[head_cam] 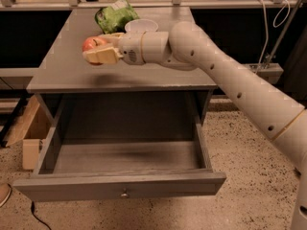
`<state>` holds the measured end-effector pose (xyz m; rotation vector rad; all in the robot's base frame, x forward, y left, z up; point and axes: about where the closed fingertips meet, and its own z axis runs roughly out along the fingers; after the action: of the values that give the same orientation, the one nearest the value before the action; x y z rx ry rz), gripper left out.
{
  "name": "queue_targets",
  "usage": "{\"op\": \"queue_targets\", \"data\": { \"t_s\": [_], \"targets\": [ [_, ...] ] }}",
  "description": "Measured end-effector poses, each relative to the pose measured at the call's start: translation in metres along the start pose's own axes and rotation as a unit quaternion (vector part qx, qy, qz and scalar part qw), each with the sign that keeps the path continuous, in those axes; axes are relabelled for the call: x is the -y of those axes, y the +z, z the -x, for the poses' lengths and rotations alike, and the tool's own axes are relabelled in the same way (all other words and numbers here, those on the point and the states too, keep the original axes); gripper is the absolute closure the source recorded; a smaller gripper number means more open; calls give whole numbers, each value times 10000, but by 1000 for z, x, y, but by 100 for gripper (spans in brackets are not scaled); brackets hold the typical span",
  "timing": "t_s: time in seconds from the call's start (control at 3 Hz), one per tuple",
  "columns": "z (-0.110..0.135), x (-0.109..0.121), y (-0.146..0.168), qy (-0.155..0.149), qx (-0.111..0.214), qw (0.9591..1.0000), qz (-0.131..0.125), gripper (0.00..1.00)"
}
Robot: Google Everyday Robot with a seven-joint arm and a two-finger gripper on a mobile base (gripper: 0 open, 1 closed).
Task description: Place apple into top drawer
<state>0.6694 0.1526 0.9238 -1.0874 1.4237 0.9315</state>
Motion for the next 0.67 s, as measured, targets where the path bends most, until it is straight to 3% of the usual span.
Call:
{"op": "queue_targets", "data": {
  "t_s": [0.33, 0.67],
  "targets": [
    [-2, -11, 3, -31, -203, 9996, 169, 100],
    [-7, -43, -5, -73, -586, 9975, 380, 100]
  ]
}}
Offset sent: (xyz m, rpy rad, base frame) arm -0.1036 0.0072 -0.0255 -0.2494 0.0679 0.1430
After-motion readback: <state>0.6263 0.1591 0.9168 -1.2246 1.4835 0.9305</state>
